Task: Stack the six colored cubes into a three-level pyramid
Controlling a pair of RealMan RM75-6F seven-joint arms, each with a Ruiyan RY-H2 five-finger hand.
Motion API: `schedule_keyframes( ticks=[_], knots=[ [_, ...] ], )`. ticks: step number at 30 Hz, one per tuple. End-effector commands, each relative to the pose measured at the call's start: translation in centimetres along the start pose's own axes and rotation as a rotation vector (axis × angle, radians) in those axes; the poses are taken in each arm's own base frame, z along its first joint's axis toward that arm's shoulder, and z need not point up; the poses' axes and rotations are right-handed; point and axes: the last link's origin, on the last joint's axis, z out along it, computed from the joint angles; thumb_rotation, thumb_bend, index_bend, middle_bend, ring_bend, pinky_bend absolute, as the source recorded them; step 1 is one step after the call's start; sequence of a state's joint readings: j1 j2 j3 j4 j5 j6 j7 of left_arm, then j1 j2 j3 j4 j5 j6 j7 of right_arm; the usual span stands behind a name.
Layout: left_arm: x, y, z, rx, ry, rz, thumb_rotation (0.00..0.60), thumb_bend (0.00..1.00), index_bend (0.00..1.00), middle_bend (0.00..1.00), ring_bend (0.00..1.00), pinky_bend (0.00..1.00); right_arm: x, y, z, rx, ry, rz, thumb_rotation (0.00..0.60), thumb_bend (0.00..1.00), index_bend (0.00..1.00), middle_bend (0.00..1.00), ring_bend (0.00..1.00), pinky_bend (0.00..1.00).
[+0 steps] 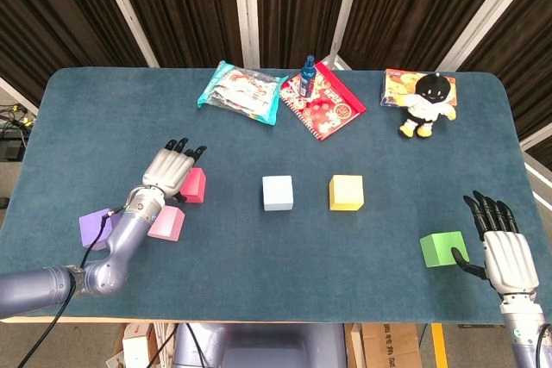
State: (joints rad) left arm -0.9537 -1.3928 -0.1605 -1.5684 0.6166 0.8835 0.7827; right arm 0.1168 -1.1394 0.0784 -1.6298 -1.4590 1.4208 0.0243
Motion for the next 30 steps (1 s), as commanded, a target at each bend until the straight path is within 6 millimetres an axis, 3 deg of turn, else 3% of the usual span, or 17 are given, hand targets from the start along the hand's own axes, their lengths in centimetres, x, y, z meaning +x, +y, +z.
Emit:
schedule_keyframes(
  ticks=[1,13,16,20,30],
  knots=[
    [-0.3,0.0,0.1,-0.006,-0.001,0.008,0.600,0.10,0.00,0.25,0.03,0.11,0.0,-0.1,0.0,0.001,-0.001,-0.002,0.600,0.33,0.00,0.00,0.00,0.00],
    [-1.7,0.5,0.7,-0.020,-0.008,0.033,0.600,0.10,0.00,0.34,0.05,0.13,-0.1,-0.1,0.0,0.000,-0.003,0.001,0.600,0.33,0.00,0.00,0.00,0.00],
    [-1.6,0.7,0.7,-0.021,-0.001,0.031,0.600,0.17,0.00,0.37,0.05,0.14,0.0,-0.1,0.0,0.000,-0.003,0.002,0.600,0.33,0.00,0.00,0.00,0.00],
    [-1.3,1.0,0.5,-0.029,0.008,0.006,0.600,0.26,0.00,0.39,0.05,0.14,0.0,-0.1,0.0,0.000,-0.005,0.005,0.600,0.33,0.00,0.00,0.00,0.00],
    [0.6,3.7,0.3,-0.055,0.029,-0.089,0.600,0.27,0.00,0.39,0.06,0.14,-0.1,-0.1,0.1,0.002,-0.011,0.019,0.600,0.33,0.00,0.00,0.00,0.00]
  ],
)
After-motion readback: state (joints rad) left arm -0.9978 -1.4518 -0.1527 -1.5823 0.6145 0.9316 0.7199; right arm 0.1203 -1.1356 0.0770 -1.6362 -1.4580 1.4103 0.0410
